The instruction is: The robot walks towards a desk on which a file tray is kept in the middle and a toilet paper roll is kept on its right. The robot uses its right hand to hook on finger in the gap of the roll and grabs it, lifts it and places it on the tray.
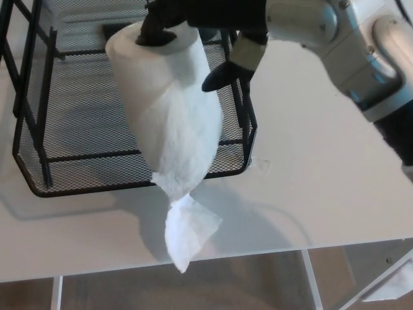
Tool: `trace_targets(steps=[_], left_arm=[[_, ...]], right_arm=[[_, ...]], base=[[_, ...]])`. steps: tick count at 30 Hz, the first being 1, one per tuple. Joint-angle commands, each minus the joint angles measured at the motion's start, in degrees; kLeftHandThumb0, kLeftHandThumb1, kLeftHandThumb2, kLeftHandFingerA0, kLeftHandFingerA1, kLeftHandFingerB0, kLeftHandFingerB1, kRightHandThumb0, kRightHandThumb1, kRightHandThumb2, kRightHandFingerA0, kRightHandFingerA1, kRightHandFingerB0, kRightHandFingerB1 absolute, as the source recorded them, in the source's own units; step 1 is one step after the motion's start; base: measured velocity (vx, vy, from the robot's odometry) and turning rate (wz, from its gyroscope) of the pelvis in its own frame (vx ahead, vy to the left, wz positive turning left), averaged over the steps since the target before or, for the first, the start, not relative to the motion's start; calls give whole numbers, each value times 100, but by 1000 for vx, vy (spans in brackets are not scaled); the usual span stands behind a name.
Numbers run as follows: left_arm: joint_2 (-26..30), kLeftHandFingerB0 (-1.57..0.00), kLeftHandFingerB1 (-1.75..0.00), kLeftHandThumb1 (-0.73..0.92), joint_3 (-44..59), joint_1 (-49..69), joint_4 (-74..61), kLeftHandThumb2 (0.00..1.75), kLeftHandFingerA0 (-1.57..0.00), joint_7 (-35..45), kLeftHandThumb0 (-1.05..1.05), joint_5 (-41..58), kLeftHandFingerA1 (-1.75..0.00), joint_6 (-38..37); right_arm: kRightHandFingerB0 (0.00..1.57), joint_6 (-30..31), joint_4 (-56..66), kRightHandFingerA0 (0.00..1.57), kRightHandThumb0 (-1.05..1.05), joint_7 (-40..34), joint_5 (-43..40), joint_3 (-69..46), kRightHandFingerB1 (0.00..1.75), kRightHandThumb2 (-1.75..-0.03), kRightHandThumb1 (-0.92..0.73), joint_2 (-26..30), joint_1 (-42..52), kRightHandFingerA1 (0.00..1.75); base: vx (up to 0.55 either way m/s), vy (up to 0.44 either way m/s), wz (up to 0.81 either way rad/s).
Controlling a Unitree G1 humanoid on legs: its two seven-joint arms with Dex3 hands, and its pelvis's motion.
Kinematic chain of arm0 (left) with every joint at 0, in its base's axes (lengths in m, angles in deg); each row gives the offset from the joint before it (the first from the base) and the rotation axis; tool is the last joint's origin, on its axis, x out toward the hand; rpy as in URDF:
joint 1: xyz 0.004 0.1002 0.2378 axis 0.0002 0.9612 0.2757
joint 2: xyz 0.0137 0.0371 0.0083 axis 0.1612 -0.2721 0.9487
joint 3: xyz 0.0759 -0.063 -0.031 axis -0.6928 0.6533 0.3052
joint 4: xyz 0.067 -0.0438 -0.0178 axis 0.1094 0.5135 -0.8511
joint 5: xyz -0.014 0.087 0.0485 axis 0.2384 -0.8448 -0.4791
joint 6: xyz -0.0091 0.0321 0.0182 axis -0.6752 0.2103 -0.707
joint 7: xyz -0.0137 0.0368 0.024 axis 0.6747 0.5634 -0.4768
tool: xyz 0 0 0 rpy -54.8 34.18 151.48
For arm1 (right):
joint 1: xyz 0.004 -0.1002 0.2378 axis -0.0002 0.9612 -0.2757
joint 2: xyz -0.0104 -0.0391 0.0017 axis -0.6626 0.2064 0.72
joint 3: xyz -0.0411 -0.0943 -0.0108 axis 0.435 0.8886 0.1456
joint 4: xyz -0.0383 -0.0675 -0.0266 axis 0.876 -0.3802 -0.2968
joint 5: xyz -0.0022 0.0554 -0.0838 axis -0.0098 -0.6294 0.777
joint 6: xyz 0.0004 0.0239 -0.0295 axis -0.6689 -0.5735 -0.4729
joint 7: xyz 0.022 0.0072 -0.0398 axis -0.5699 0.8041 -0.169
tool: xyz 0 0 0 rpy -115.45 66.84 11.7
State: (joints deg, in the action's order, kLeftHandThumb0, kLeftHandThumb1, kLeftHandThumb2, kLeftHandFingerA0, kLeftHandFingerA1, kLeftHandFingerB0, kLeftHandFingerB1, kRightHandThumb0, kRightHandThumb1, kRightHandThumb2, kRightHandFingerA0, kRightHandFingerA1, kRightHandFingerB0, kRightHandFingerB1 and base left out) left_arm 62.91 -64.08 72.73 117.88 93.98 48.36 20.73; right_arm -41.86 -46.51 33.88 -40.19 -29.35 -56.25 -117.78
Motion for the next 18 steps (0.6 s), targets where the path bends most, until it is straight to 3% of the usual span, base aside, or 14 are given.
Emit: trace_targets(steps=[1, 2, 3, 6, 7, 8, 11, 12, 13, 14, 15, 16, 17, 18], left_arm=[[17, -11, -61, 69, -17, -70, 93, 124, -64, -133, -105, -76, -99, -63], [34, -18, -65, 70, -42, -51, 81, 124, -71, -95, -105, -89, -100, -99], [23, -22, -68, 91, -24, -75, 95, 71, -92, -137, -105, -70, -131, -50], [24, -26, -70, 66, -59, -135, 177, 110, -108, -165, -105, -93, -125, -17], [34, -21, -69, 69, -47, -75, 130, 123, -69, -108, -105, -63, -106, -45], [52, -7, -62, 67, -93, -24, 27, 125, -84, -76, -100, -96, -114, -52], [45, -9, -58, 71, 12, -23, 55, 124, -49, -32, -105, 24, -88, 31], [80, -14, -62, 92, -68, 37, 2, 74, -18, 34, -105, -44, -79, -98], [60, -10, -58, 92, -98, 40, 39, 72, -15, 22, -105, -73, -74, -167], [63, -11, -59, 72, -125, 53, 4, 126, -40, 3, -105, -99, -85, -154], [62, -19, -66, 71, -120, 33, -9, 124, -70, -4, -105, -86, -102, -45], [60, -10, -60, 70, -121, 29, -2, 125, -59, -17, -105, -82, -96, -40], [57, -25, -69, 92, -126, 25, 3, 78, -42, -36, -105, -85, -95, -28], [62, -14, -62, 92, -126, 34, 3, 73, -18, -1, -105, -76, -83, -53]], right_arm=[[1, 56, 75, 13, -84, 462, 174, 110, 35, -59, -59, 185, -320, 70], [0, 297, 99, 1, -81, 711, 119, 103, 36, -58, -58, 159, -370, 51], [1, 309, 137, 0, -80, 722, 102, 84, 34, -89, -46, 174, -363, 45], [2, 504, 104, 0, -76, 935, -149, -77, 35, -85, -43, 115, -359, 34], [0, 577, 58, 0, -75, 1054, -228, -122, 35, -85, -42, 94, -402, 33], [0, 780, 57, 0, -78, 1232, -312, -193, 33, -82, -44, 63, -459, 25], [0, 849, 150, 0, -76, 1431, -375, -274, 31, -83, -43, 106, -647, 27], [0, 877, 180, 0, -77, 1466, -436, -331, 31, -84, -43, 118, -677, 28], [0, 1111, 199, 0, -76, 1598, -496, -422, 32, -84, -44, 105, -763, 25], [1, 1040, 233, 0, -80, 1632, -501, -464, 32, -86, -46, 173, -843, 22], [2, 1119, 358, 0, -81, 1742, -593, -585, 32, -86, -47, 244, -917, 21], [2, 1136, 351, 0, -84, 1815, -632, -621, 26, -85, -48, 279, -982, 16], [1, 1151, 324, 0, -87, 1970, -696, -691, 21, -86, -49, 380, -1155, 13], [0, 1224, 355, 0, -78, 2153, -826, -869, 25, -85, -44, 564, -1351, 12]], base=[[0, 0, 0], [0, 0, 0], [0, 0, 0], [0, 0, 0], [0, 0, 0], [0, 0, 0], [0, 0, 0], [0, 0, 0], [0, 0, 0], [0, 0, 0], [0, 0, 0], [0, 0, 0], [0, 0, 0], [0, 0, 0]])
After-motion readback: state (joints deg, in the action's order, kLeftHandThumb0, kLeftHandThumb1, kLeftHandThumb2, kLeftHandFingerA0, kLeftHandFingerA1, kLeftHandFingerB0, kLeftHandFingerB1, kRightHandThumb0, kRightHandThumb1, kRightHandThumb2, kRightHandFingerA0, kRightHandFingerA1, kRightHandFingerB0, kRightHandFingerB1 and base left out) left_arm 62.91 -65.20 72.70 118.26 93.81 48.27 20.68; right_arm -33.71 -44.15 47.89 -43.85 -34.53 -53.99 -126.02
